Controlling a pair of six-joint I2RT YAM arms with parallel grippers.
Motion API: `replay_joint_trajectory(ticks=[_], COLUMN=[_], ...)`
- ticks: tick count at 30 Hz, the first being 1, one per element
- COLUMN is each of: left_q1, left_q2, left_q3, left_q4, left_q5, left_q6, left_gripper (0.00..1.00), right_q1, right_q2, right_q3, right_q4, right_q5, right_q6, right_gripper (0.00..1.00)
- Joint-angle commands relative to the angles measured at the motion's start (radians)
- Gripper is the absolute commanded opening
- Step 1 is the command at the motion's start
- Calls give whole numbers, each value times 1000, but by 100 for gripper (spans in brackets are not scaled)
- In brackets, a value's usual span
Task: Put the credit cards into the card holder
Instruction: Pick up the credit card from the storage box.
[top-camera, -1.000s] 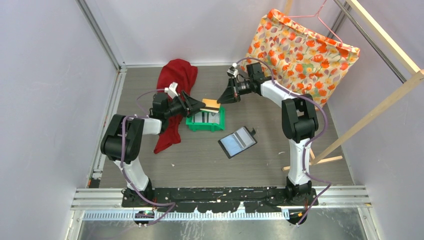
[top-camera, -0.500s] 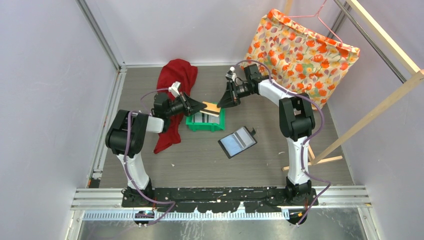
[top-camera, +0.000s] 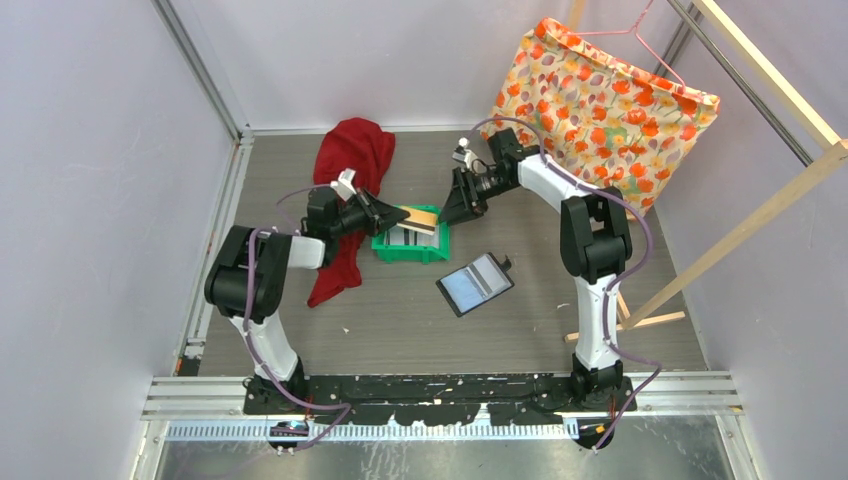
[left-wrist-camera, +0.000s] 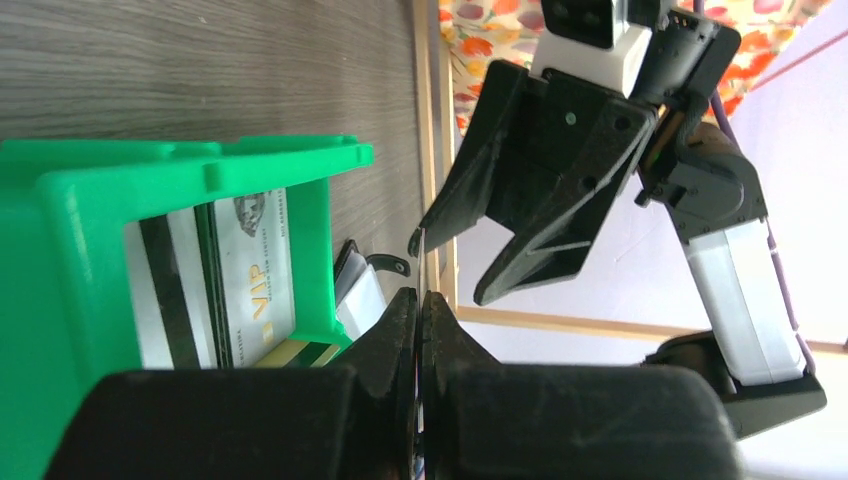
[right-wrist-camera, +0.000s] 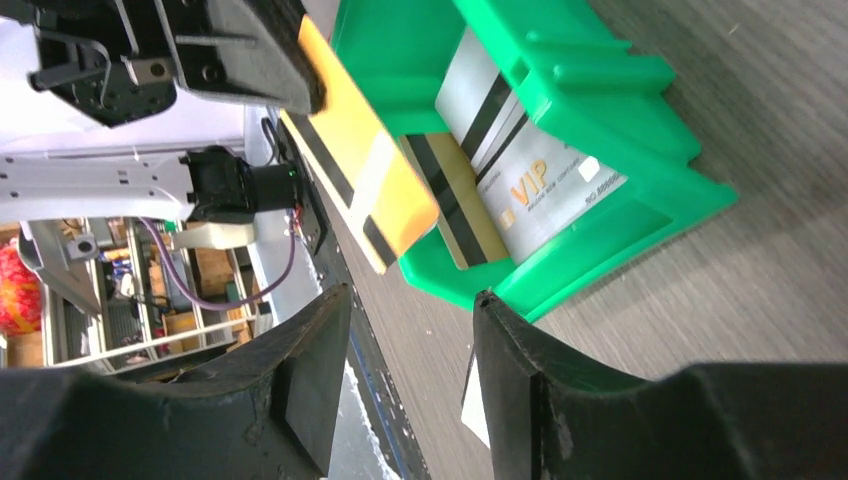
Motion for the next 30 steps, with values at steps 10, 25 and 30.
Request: replay_joint_trajectory(ticks=[10,25,30], left_q1=[-5,-79,-86], left_q2=[-224,-281,-278], left_q3=[-145,-191,-208], left_q4=[-126,-137,-88], left_q5=[-242,-395,-419], left_q6=[-283,-516,-575], left_gripper=[0,0,0], right_q1=[21,61,63], right_q2=[-220,-264,-284], right_q3=[-394,-529,-562], right_q4=[873,1136,1124], right_q5=[-85,-42,-41], right_q6=[691,962,945], right_gripper=[57,54,56])
